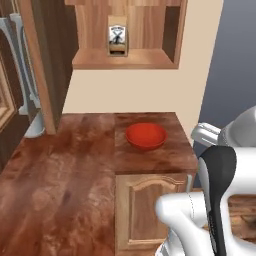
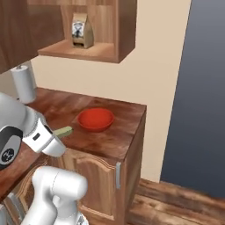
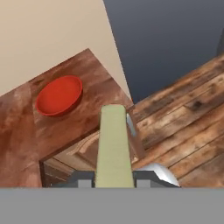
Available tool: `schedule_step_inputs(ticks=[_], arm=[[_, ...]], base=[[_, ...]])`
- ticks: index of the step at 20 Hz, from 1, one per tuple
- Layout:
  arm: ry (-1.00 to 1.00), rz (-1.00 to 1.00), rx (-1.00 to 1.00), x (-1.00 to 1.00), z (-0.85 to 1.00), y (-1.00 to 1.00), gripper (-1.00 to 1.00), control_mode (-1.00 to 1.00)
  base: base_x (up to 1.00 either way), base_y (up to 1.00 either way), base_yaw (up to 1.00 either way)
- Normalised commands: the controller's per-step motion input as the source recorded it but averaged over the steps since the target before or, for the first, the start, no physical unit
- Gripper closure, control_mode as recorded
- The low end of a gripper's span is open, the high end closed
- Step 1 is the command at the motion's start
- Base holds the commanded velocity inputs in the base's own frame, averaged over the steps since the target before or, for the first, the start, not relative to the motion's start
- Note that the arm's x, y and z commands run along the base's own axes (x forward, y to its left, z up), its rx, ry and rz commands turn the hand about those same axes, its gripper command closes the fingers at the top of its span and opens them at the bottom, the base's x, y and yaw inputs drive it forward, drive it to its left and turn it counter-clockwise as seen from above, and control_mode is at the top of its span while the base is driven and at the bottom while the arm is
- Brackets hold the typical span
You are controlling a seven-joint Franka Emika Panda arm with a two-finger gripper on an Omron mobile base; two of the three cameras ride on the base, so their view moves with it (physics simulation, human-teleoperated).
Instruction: Pick the egg and butter from the fridge and place them by the bowl for mixing.
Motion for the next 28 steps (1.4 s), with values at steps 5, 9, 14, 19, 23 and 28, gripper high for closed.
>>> schedule_step_inputs(ticks=[5, 9, 14, 19, 23, 28], arm=[[0.0, 0.0, 0.0, 0.0, 0.0, 0.0, 1.0, 1.0], [0.0, 0.0, 0.0, 0.0, 0.0, 0.0, 1.0, 1.0], [0.0, 0.0, 0.0, 0.0, 0.0, 0.0, 1.0, 1.0], [0.0, 0.0, 0.0, 0.0, 0.0, 0.0, 1.0, 1.0], [0.0, 0.0, 0.0, 0.0, 0.0, 0.0, 1.0, 1.0], [0.0, 0.0, 0.0, 0.0, 0.0, 0.0, 1.0, 1.0]], base=[[0.82, 0.24, 0.37], [0.57, 0.12, 0.4], [0.06, 0.0, 0.41], [-0.05, 0.24, 0.56], [-0.06, 0.1, 0.24], [0.62, 0.31, 0.09]])
